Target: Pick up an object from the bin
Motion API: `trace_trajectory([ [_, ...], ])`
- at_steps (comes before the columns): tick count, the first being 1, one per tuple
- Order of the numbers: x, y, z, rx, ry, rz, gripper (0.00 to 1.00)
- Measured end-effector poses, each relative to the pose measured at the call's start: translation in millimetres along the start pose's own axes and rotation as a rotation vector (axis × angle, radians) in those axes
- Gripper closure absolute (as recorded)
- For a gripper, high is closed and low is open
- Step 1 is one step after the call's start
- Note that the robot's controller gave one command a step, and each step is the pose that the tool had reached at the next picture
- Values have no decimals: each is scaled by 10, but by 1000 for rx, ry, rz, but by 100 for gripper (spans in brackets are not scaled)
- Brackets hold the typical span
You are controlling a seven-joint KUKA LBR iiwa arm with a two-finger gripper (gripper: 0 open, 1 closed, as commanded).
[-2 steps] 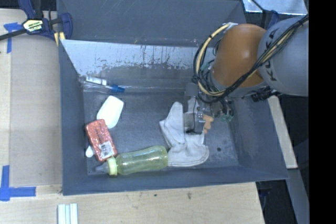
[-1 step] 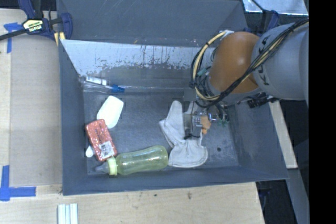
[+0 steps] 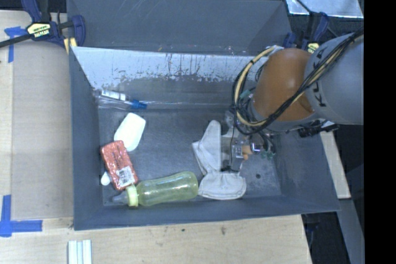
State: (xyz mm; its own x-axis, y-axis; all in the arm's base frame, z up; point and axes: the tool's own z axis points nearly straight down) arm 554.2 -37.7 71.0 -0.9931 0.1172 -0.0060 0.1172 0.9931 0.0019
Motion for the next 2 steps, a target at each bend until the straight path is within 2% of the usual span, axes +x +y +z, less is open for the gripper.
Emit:
trace_trajectory([
  [1,-98,-109,7,1,5,-20,0],
  [2,-120,-189,2,1,2,-170,0],
])
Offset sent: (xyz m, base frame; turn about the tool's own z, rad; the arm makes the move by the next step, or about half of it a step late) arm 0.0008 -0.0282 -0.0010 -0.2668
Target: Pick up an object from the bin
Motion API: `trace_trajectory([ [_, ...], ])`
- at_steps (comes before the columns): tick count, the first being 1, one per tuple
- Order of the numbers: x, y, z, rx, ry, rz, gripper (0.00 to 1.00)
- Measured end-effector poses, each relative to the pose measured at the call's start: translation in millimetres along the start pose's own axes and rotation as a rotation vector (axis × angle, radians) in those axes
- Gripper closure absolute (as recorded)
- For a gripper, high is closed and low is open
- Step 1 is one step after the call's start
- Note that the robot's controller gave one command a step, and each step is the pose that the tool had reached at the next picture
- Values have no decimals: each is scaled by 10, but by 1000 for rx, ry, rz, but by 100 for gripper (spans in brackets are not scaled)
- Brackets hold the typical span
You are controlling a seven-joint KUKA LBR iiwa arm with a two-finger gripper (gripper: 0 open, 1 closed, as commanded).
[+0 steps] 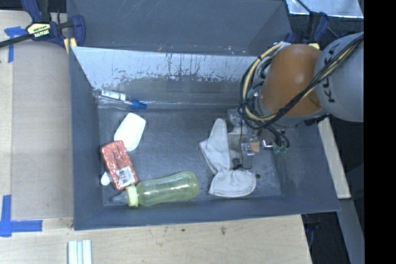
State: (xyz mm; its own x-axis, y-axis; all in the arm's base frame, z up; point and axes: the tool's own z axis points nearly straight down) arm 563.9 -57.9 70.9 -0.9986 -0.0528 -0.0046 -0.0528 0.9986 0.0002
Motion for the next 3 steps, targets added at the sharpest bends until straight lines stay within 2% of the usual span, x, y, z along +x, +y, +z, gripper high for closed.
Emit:
trace_trajectory([
  [1,-58,41,-17,0,2,-60,0],
  [2,-97,-26,-10,0,1,164,0],
  [3,-232,-160,-23,0,-4,180,100],
])
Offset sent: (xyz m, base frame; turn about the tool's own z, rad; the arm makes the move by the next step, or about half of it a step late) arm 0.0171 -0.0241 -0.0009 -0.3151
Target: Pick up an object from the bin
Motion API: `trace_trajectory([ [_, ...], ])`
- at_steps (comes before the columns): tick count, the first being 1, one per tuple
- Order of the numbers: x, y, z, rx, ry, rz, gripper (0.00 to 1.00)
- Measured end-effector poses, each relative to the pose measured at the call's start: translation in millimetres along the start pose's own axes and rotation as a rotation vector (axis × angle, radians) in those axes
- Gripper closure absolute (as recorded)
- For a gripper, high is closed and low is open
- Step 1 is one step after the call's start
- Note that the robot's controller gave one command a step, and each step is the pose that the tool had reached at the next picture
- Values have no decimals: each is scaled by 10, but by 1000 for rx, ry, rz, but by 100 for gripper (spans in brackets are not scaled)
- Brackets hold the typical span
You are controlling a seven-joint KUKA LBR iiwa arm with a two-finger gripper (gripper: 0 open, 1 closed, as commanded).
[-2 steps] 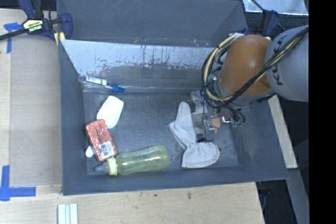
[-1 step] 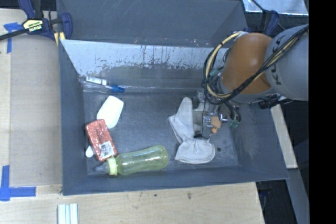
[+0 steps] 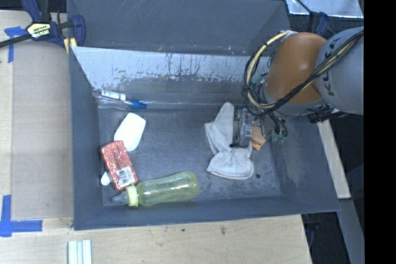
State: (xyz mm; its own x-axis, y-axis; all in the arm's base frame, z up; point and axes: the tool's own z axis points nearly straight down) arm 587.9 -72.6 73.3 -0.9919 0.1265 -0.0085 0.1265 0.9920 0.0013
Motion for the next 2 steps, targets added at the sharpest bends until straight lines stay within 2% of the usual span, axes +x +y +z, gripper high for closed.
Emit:
trace_trajectory([
  [1,0,0,0,0,0,0,100],
  [2,2,17,-283,1,13,-9,100],
])
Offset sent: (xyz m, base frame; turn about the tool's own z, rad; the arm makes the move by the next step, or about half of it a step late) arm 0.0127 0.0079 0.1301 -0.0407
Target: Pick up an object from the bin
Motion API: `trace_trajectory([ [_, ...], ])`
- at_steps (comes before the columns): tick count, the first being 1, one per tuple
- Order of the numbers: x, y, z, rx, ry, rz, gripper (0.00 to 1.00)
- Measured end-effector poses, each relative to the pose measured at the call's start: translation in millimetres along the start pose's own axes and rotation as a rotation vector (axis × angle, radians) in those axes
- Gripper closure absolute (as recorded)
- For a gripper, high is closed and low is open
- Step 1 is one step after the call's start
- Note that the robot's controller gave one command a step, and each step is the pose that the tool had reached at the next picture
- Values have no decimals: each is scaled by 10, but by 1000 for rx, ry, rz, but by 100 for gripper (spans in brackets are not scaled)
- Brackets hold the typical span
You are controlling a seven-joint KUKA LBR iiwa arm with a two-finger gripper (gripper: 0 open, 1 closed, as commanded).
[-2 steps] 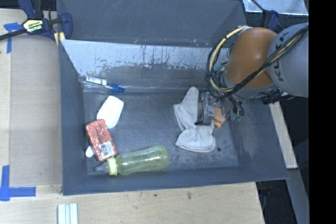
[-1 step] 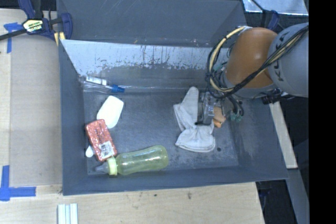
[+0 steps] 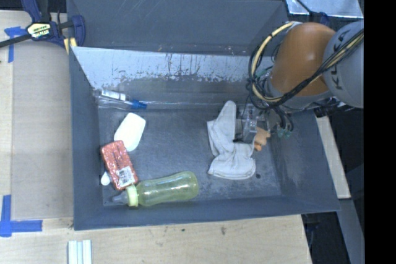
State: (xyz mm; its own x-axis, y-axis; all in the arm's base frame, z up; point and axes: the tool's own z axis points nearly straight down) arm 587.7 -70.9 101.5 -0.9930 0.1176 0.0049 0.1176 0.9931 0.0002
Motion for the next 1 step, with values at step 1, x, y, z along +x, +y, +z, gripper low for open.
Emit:
trace_trajectory([
  [1,-130,-103,-633,0,-5,-27,100],
])
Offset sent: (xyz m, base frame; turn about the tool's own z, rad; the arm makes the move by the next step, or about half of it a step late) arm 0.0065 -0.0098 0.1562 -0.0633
